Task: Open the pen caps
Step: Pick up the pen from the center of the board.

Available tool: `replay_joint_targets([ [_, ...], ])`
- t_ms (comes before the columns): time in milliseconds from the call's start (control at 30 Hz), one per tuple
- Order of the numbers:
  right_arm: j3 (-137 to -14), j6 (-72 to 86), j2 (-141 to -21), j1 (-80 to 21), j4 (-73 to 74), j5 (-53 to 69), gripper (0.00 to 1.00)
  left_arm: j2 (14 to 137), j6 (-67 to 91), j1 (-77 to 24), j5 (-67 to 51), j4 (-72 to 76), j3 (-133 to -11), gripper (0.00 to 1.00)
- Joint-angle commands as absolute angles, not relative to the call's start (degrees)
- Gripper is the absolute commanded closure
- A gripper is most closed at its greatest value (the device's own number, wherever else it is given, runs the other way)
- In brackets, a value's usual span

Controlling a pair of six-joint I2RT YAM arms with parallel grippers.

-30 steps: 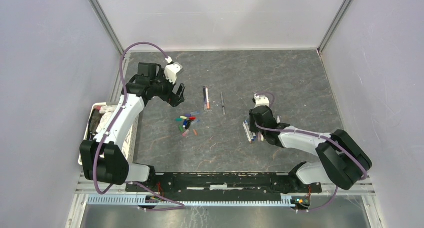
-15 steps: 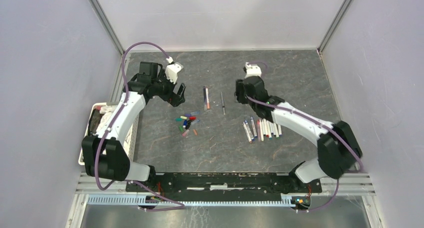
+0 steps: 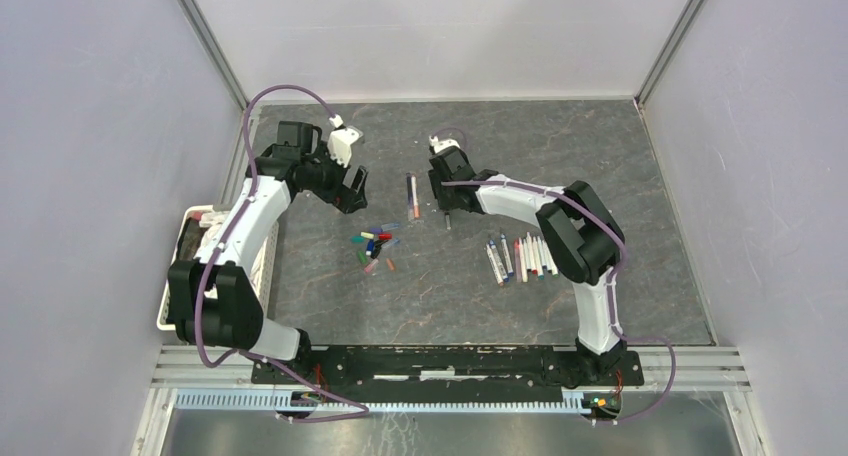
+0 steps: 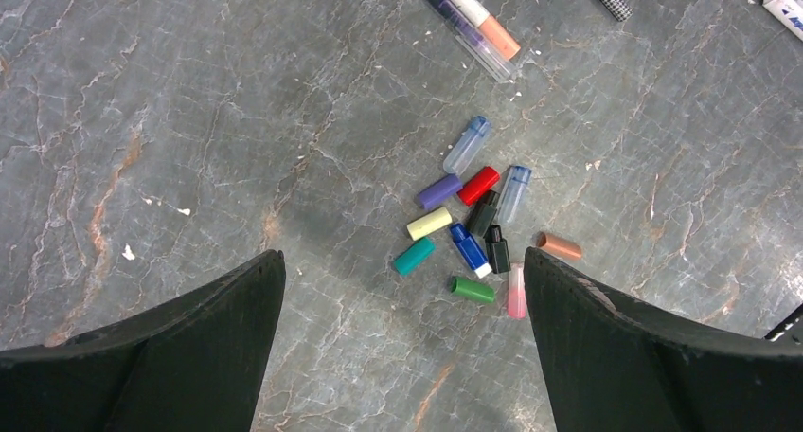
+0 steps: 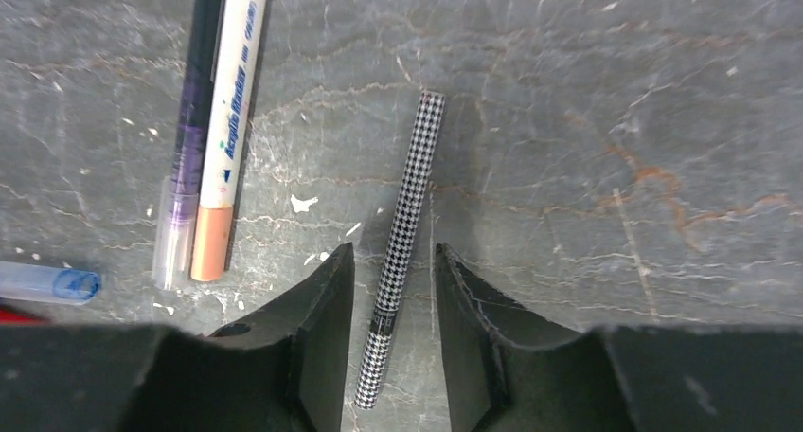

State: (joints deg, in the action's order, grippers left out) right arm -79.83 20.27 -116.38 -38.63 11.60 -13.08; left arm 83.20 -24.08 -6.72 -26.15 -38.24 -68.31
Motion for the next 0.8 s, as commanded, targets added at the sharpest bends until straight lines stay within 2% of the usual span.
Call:
replay_joint_targets([
  [0, -83.2, 19.6, -117.8, -38.8, 12.3, -12.2, 0.62, 82.6, -24.8, -6.5, -28.1, -39.0, -68.7, 0.0],
  [300, -88.2, 21.4, -123.6, -38.9, 18.9, -13.2, 0.7, 81.0, -24.7, -6.6, -29.2, -39.4, -69.4, 0.0],
  [367, -88.4, 21.2, -124.3, -38.8, 19.2, -12.6, 0.76, 81.3, -25.8, -6.6, -29.2, -41.9, -71.6, 0.0],
  [400, -88.9, 21.3, -124.5, -38.8, 19.7, -12.5, 0.84, 81.7, -26.1, -6.6, -29.7, -44.1, -73.4, 0.0],
  [467, -90.2, 21.8, -124.5, -38.8, 20.4, -12.0, 0.93, 82.3, -26.7, -6.6, -31.1, -46.3, -75.1, 0.02],
  [500, -91.0, 22.2, -124.4, -38.7, 20.6, -11.4, 0.95, 82.3, -27.1, -6.6, -32.5, -47.7, -75.5, 0.07],
  [567, -93.1, 22.7, -123.9, -38.7, 21.4, -9.9, 0.96, 82.0, -27.2, -6.6, -34.5, -48.6, -75.5, 0.09],
  [700, -94.1, 24.9, -119.8, -38.6, 20.2, -7.8, 1.0, 81.0, -24.8, -6.6, -35.3, -48.3, -74.8, 0.01],
  [767, -92.1, 27.0, -115.9, -38.7, 17.6, -7.5, 1.0, 80.2, -23.9, -6.6, -35.2, -47.9, -74.4, 0.0],
])
